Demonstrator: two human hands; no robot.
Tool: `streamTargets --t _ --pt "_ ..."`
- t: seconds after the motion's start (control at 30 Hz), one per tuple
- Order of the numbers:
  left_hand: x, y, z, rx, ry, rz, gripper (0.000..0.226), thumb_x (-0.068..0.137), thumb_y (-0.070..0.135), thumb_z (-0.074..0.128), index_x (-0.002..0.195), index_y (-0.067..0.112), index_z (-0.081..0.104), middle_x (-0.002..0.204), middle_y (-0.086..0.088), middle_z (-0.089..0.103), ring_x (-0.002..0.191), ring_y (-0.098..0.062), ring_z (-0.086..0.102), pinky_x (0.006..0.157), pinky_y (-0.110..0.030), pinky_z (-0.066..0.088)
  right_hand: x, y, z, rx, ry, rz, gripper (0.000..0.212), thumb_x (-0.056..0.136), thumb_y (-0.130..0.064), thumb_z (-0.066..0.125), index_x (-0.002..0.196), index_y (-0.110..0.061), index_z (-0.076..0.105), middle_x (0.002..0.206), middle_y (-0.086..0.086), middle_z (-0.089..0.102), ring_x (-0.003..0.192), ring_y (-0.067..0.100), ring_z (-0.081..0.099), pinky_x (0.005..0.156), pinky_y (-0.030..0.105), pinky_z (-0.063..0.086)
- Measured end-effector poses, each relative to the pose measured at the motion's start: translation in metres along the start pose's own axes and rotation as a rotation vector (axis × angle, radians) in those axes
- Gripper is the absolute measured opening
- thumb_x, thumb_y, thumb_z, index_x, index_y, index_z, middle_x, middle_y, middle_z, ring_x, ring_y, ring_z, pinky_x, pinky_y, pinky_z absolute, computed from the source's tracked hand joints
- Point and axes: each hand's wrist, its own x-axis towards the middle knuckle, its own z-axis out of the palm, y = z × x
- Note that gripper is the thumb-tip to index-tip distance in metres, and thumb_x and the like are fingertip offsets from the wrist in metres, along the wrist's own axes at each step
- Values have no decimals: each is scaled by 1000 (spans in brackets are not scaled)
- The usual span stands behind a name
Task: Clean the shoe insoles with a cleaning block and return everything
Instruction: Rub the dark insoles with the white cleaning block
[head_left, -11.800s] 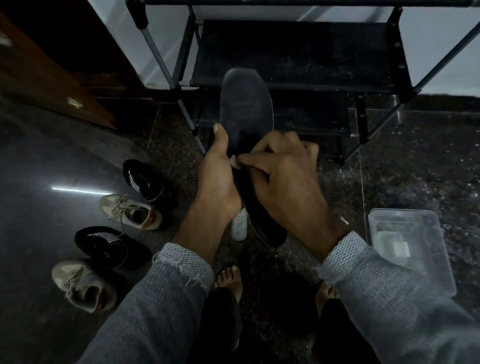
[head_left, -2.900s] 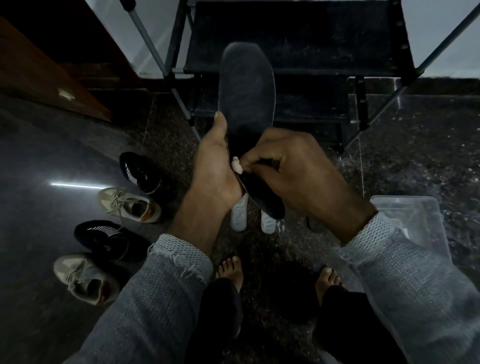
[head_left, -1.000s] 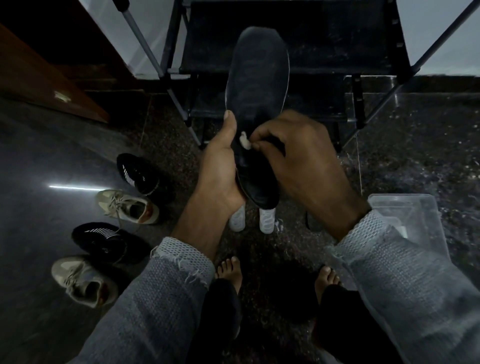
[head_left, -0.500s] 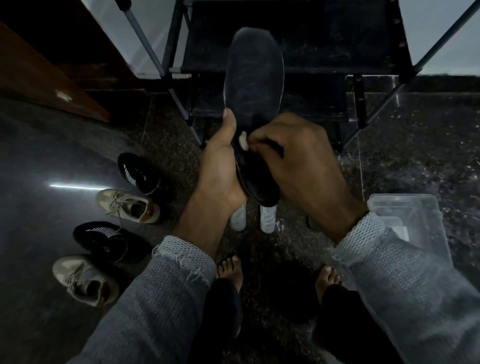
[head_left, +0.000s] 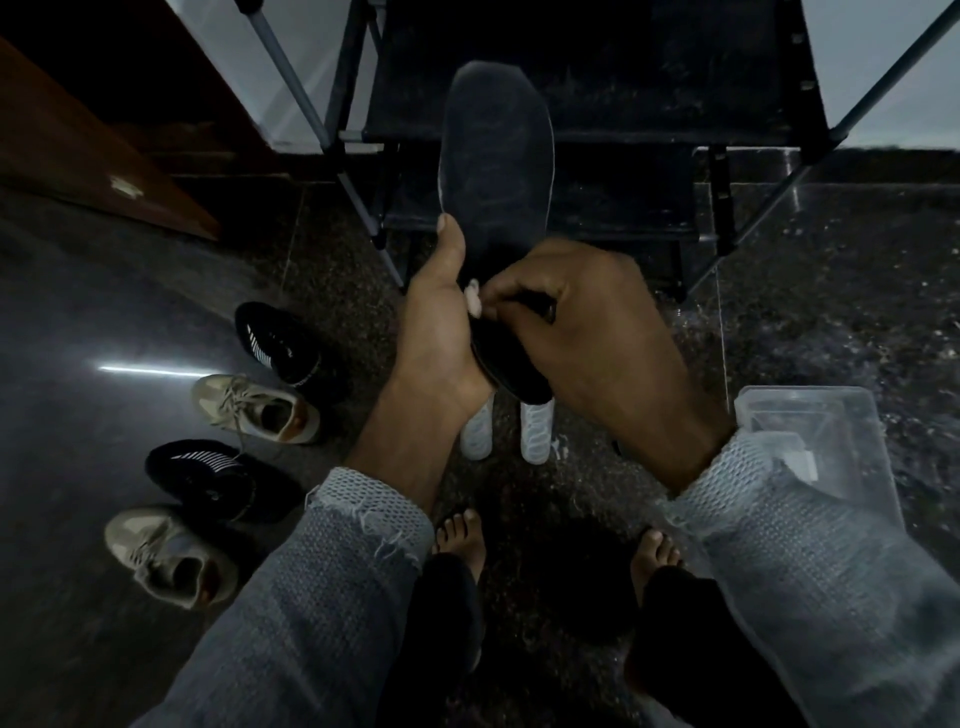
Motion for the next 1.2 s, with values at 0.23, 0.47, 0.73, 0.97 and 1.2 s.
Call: streamTargets --t 0.23,0.47,0.73,0.97,1.2 --pt "-3 2 0 -1 -10 5 54 102 47 32 95 6 67 83 -10 74 75 -20 73 68 -29 60 3 -4 -8 16 -134 9 12 85 -10 70 88 -18 77 85 -8 67 80 4 62 72 15 49" --pt "-2 0 3 -19 -1 10 52 102 46 33 96 6 66 80 -8 73 72 -19 72 65 -28 60 0 -3 -1 -9 -8 8 12 86 -9 67 87 -16 77 85 -3 67 78 7 61 70 19 49" --pt "1 6 -3 -34 7 47 57 102 46 34 91 5 72 85 -11 74 74 -22 73 69 -31 60 3 -4 -12 -32 -235 -37 12 86 -10 69 89 -19 77 87 -9 66 80 2 60 72 12 46" --pt "-1 1 -1 -16 -42 17 63 102 50 31 84 5 72 79 -9 72 73 -20 71 71 -30 60 -1 -1 -2 8 -56 -145 12 85 -5 66 87 -13 76 87 2 69 80 12 64 74 32 52" --pt "1 7 -2 -39 -9 9 56 102 50 31 118 6 62 113 -14 65 103 -24 60 81 -31 53 8 17 -19 -188 -119 -42 9 86 -16 67 89 -17 76 91 3 66 85 19 63 77 40 52"
